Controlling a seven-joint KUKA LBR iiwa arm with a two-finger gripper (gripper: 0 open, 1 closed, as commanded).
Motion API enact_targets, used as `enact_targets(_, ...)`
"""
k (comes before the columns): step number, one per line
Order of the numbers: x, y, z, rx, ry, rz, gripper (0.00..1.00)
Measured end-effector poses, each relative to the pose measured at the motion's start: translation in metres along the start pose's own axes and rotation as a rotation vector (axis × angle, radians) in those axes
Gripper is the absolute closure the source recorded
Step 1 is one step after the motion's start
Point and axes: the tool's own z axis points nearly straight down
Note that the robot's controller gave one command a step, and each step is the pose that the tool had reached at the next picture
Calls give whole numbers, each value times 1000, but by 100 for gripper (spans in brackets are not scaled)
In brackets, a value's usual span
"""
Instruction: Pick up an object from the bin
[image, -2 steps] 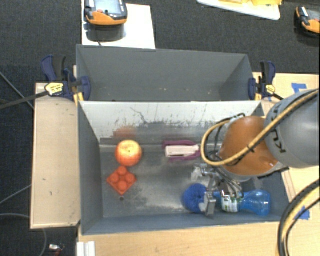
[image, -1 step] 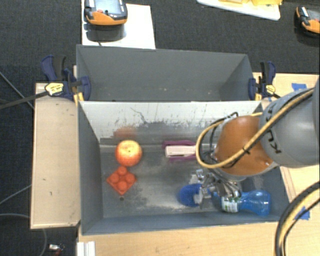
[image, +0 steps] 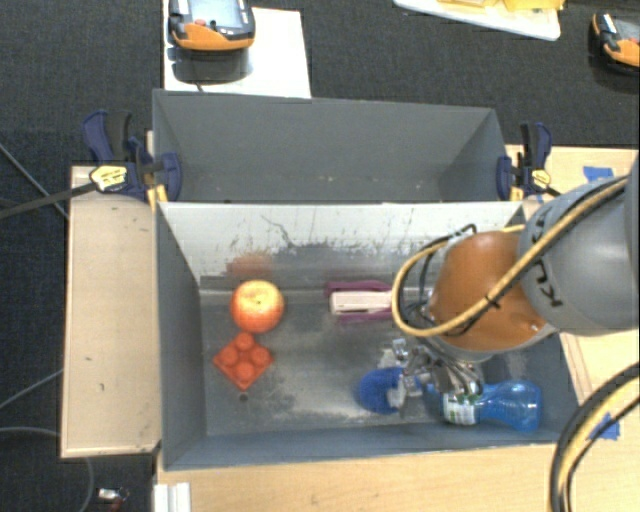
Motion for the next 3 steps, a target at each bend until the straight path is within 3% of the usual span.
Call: enact_targets(3,0,0,-61,-1,0,6,100)
